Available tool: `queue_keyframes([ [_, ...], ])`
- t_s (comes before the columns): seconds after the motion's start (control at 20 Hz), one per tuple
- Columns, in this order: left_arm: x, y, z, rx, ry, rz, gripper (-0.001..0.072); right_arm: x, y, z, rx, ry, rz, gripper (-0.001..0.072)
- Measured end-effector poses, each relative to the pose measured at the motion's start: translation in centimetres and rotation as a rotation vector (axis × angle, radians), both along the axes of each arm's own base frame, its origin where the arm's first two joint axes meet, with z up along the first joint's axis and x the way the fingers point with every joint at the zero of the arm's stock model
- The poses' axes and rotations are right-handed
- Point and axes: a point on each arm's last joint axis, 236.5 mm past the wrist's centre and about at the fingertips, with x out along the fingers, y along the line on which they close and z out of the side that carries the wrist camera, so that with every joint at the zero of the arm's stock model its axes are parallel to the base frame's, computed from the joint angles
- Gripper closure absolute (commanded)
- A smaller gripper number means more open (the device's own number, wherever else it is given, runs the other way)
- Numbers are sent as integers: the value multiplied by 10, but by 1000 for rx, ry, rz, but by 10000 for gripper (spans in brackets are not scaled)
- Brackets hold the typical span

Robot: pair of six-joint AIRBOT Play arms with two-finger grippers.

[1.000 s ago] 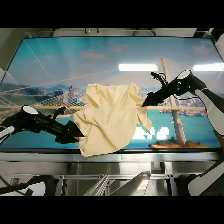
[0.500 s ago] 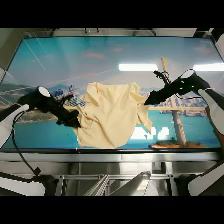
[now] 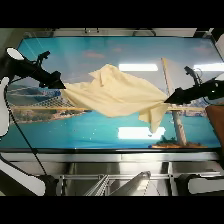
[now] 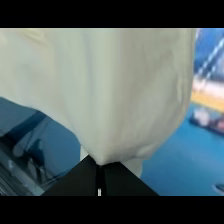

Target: Fold the shirts.

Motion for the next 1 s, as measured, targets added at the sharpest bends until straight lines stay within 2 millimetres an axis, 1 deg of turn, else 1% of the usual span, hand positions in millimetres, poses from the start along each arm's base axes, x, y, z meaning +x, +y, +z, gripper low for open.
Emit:
queue_keyframes([
  [0.1,11,8,-3,0,-5,1,685,-18,-10,-7,9,41,-53,695],
  [0.15,16,10,-6,-1,-5,0,683,-27,-12,-12,17,65,-69,694],
  [0.25,22,8,-17,-3,2,-5,683,-45,-9,-25,30,117,-88,695],
  [0.35,25,1,-31,-7,14,-10,682,-58,-2,-37,35,151,-88,694],
  [0.4,25,-4,-40,-8,25,-18,622,-62,3,-40,39,157,-82,693],
  [0.45,25,-9,-46,-9,34,-25,316,-64,7,-41,47,156,-76,682],
  [0.5,25,-15,-51,-10,42,-34,11,-64,12,-41,58,153,-74,540],
  [0.55,24,-19,-53,-12,45,-44,-4,-63,15,-40,69,146,-74,316],
  [0.6,25,-23,-52,-14,42,-52,-4,-60,17,-37,80,135,-78,223],
  [0.7,20,-25,-41,-16,51,-82,-2,-54,17,-30,94,111,-79,224],
  [0.75,15,-24,-34,-17,58,-94,21,-49,14,-26,94,98,-83,225],
  [0.8,9,-23,-27,-19,67,-99,68,-44,8,-22,89,81,-94,224],
  [0.9,-10,-18,-18,-21,105,-100,64,-31,-8,-16,72,44,-129,224],
  [1.0,-36,-16,-18,-29,163,-95,64,-18,-25,-13,47,12,-181,225],
])
